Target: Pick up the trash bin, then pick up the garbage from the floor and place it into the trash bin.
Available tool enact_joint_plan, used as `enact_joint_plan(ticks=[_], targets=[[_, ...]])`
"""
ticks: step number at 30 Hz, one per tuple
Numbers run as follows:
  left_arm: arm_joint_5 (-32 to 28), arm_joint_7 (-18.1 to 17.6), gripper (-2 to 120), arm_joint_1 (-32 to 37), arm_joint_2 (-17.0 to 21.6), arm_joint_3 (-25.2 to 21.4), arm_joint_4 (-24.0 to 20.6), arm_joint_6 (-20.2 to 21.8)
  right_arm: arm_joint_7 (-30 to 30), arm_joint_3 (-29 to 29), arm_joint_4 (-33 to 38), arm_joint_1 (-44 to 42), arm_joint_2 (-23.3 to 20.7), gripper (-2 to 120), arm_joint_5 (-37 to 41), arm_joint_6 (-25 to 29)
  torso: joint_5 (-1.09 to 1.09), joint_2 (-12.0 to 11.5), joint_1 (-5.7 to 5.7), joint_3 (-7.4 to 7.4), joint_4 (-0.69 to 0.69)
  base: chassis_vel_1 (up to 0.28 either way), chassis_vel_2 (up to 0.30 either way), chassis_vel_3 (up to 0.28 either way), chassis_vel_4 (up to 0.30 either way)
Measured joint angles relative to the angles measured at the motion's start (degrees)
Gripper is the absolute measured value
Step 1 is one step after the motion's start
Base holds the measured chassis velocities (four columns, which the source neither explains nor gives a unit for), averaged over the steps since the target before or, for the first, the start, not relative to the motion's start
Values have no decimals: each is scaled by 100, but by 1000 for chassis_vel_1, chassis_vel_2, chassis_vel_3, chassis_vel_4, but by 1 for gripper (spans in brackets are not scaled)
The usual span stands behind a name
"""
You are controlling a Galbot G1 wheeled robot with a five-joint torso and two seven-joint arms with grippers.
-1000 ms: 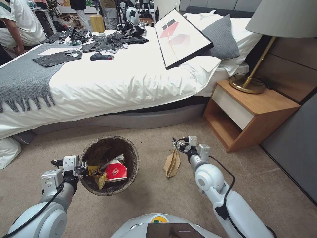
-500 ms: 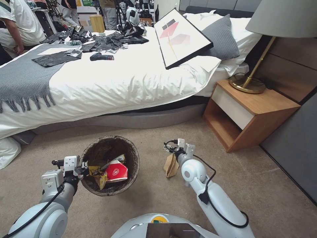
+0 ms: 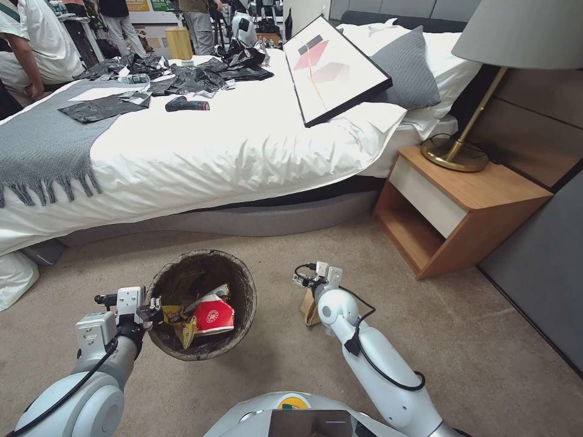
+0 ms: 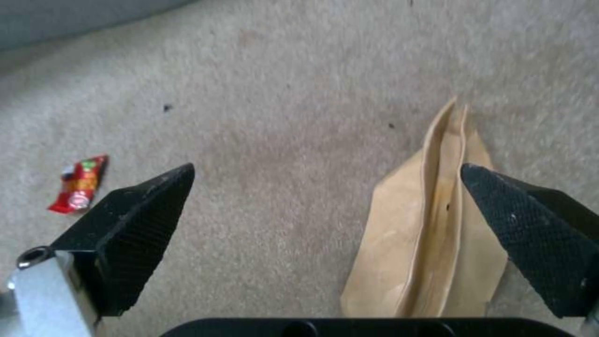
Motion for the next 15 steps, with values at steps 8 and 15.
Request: enact_joint_plan(ticks=[8,15], targets=[[2,-4,3,21,9,-6,0,0,134,-43,-587,200,193,100,78,-2,0,0,0,0,0,0,0,0,0],[5,-4,3,6,-2,2,0,0,184,-41,-847,274,279,100,99,7,0,0,0,0,0,0,0,0,0]])
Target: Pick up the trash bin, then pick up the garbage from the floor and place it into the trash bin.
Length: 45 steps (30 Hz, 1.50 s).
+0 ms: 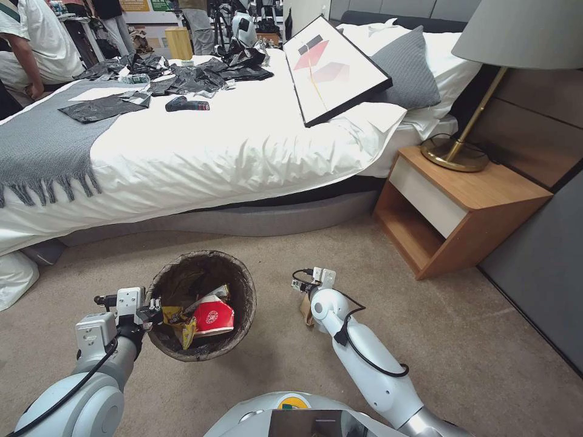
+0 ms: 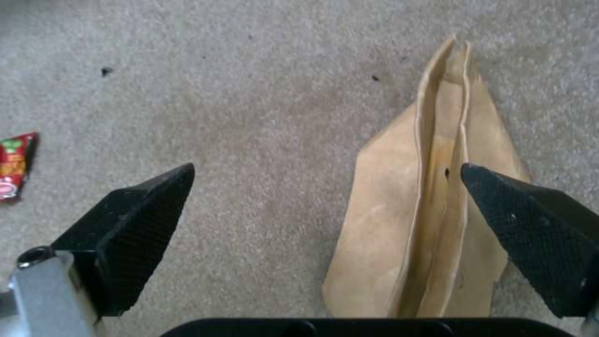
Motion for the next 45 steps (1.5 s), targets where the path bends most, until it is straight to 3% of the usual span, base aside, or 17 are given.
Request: enact_joint_plan(ticks=[30,39,45], targets=[[36,11,3,-33,-34,30,0,0,33,120,-634,87,130,100,-347,144,0,0,0,0,0,0,0,0,0],[50,14,3,-15,-50,25,0,0,-239,296,-1443,187,293,100,-725,319,0,0,0,0,0,0,0,0,0],[54,14,3,-31,-41,30,0,0,-330,336,-1605,212,322,98,-792,366,0,0,0,0,0,0,0,0,0]])
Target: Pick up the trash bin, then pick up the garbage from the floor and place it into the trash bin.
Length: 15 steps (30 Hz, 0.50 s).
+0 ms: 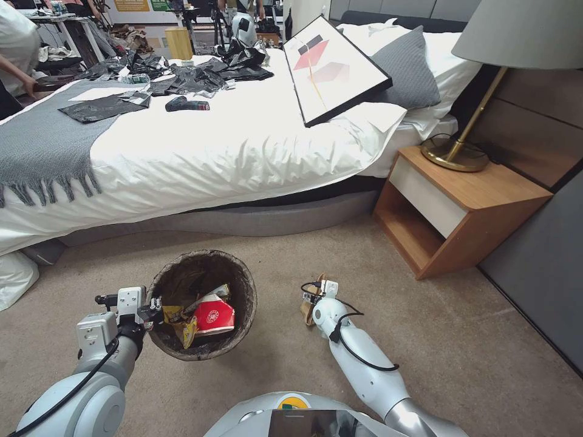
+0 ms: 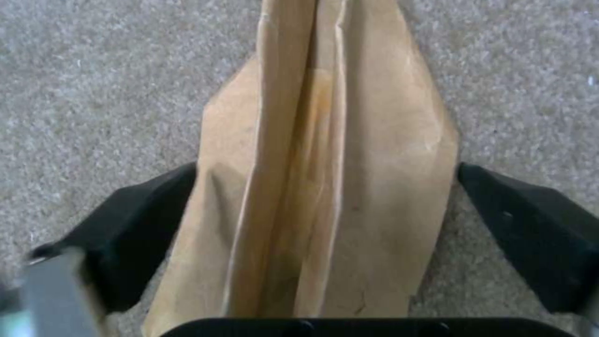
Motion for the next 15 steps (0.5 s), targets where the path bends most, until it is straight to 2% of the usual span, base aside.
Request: enact_joint_plan(ticks=[2,4,7,11,14,15], targets=[[1,0,3,-7,3,6,0,0,-33,1,-59,21,33,87,-6,11,0,0,0,0,0,0,0,0,0],[1,0,3,-8,6,6,0,0,-58,3,-95,34,50,84,-7,18,0,0,0,0,0,0,0,0,0],[-2,-1,3,-17,26,-5,0,0,-123,10,-225,82,121,69,-65,70,-2,0,0,-1,-1,0,0,0,0],[-2,-2,3,-22,30,-8,0,0,-135,15,-243,89,148,62,-96,78,-2,1,-1,-1,-1,0,0,0,0],[-7,-3,3,-34,20,-10,0,0,-170,-9,-200,75,167,44,-143,84,2,1,-1,-1,2,0,0,0,0],[-7,-3,3,-34,20,-10,0,0,-170,-9,-200,75,167,44,-143,84,2,1,-1,-1,2,0,0,0,0]])
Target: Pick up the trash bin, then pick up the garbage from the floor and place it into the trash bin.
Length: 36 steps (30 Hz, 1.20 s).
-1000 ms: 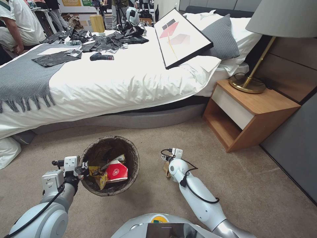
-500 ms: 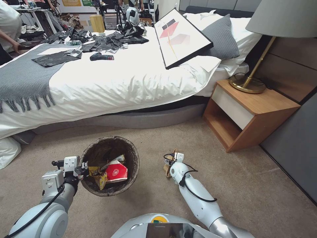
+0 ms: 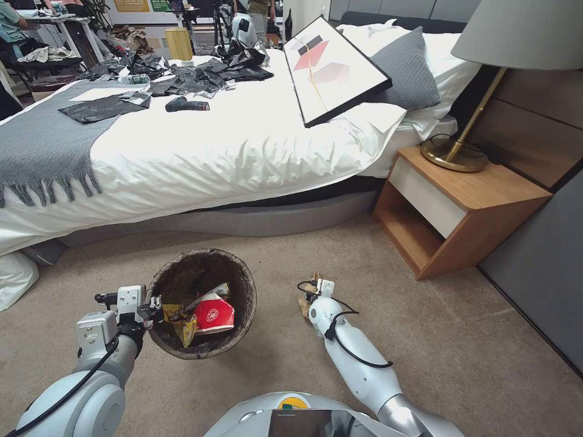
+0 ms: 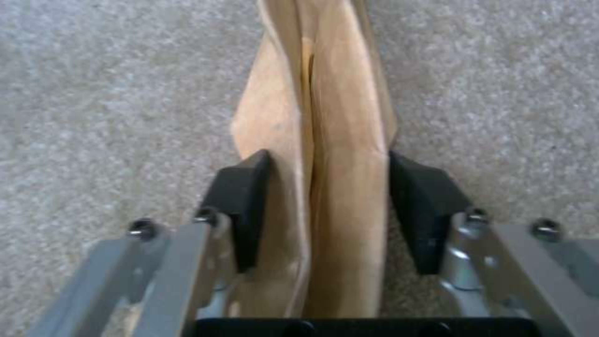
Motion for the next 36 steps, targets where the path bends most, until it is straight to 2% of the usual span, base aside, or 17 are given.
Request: enact_joint_plan(ticks=[7,11,15,20,23,27,30,31,34,36], targets=[[-3,-2,3,-12,-17,3,0,0,3,-16,74,-25,-9,18,-69,6,0,0,0,1,0,0,0,0,0],[-1,-2,3,-13,-30,7,0,0,19,-30,140,-50,-40,8,-139,7,-1,0,0,1,-1,0,0,0,0],[4,-2,3,-18,-43,16,0,0,35,-56,257,-90,-101,0,-284,30,-2,0,0,1,-2,0,0,0,0],[18,-3,3,-21,-67,33,0,0,22,-59,558,-195,-224,0,-599,97,-4,-1,0,2,-4,0,0,0,0],[22,-2,3,-19,-71,33,0,0,-70,-50,1224,-389,-428,0,-889,144,-2,0,0,1,-3,0,0,0,0],[18,-4,3,-19,-57,19,0,0,-138,-31,1679,-531,-601,0,-954,136,-2,-1,0,2,-3,0,0,0,0],[7,-1,3,-22,-14,15,0,0,-353,138,3009,-837,-1040,0,-1001,42,-1,-1,0,1,-3,0,0,0,0],[7,-1,3,-22,-14,15,0,0,-353,138,3009,-837,-1040,0,-1001,42,-1,-1,0,1,-3,0,0,0,0],[1,-2,3,-34,21,14,0,0,-449,264,4072,-1020,-1461,0,-869,-83,-1,0,0,1,-3,0,0,0,0],[-4,-1,3,-36,31,15,0,0,-460,295,4325,-1051,-1602,0,-797,-123,-1,0,0,1,-3,0,0,0,0]])
